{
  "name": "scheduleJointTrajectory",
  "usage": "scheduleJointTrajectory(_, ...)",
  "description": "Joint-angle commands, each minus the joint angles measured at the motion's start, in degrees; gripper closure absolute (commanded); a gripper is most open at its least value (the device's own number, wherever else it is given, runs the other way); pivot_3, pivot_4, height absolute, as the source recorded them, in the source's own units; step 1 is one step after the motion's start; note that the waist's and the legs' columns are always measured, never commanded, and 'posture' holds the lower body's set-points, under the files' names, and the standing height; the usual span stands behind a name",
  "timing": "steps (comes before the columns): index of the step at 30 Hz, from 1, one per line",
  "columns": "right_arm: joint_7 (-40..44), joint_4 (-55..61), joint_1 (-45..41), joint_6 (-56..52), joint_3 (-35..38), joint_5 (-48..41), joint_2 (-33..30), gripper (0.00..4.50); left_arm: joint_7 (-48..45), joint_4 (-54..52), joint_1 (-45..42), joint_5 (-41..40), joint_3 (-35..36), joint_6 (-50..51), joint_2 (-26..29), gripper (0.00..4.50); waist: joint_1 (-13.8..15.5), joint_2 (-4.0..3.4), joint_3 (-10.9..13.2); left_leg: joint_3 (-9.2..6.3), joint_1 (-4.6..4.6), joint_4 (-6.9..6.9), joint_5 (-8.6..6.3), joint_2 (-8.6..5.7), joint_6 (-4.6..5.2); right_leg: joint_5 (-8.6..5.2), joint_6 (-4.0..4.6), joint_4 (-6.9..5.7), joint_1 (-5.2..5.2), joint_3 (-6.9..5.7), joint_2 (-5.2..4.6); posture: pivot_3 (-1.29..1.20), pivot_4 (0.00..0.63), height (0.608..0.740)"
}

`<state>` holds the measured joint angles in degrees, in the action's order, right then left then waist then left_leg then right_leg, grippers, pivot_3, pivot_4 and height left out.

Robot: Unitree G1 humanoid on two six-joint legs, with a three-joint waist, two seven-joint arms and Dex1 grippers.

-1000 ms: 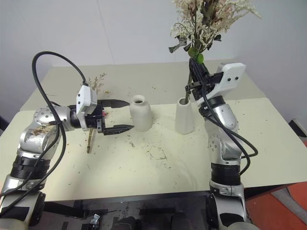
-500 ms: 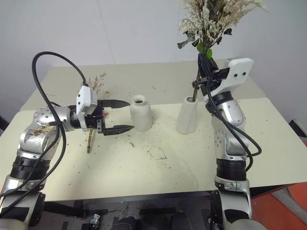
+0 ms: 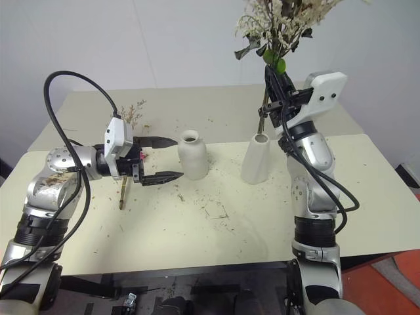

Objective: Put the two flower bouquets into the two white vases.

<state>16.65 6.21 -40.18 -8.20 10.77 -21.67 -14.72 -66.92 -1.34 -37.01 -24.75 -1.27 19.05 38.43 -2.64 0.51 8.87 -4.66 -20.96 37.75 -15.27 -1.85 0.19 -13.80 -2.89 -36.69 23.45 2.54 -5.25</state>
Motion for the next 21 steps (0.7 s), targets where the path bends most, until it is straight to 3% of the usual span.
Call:
scheduleJointTrajectory(1,-0.3,3.5,-0.2,-0.4,-0.1,-1.0,0.2,4.32,0.3,-1.5,0.3,-0.3,1.3,-0.5,0.7,0.00,0.0,0.00,0.0,0.00,0.00,0.00,0.00,0.00,0.00,0.00,0.00,0.00,0.00,0.00,0.00,0.00,0.150,0.740)
scheduleJointTrajectory(21,0.3,2.7,2.6,0.6,0.5,-0.6,0.2,4.32,0.0,-1.0,-0.3,-0.2,1.1,-0.8,0.5,0.00,0.0,0.00,0.0,0.01,0.00,0.00,0.00,-0.01,0.00,0.00,0.00,0.00,0.00,0.00,0.00,0.00,0.150,0.740)
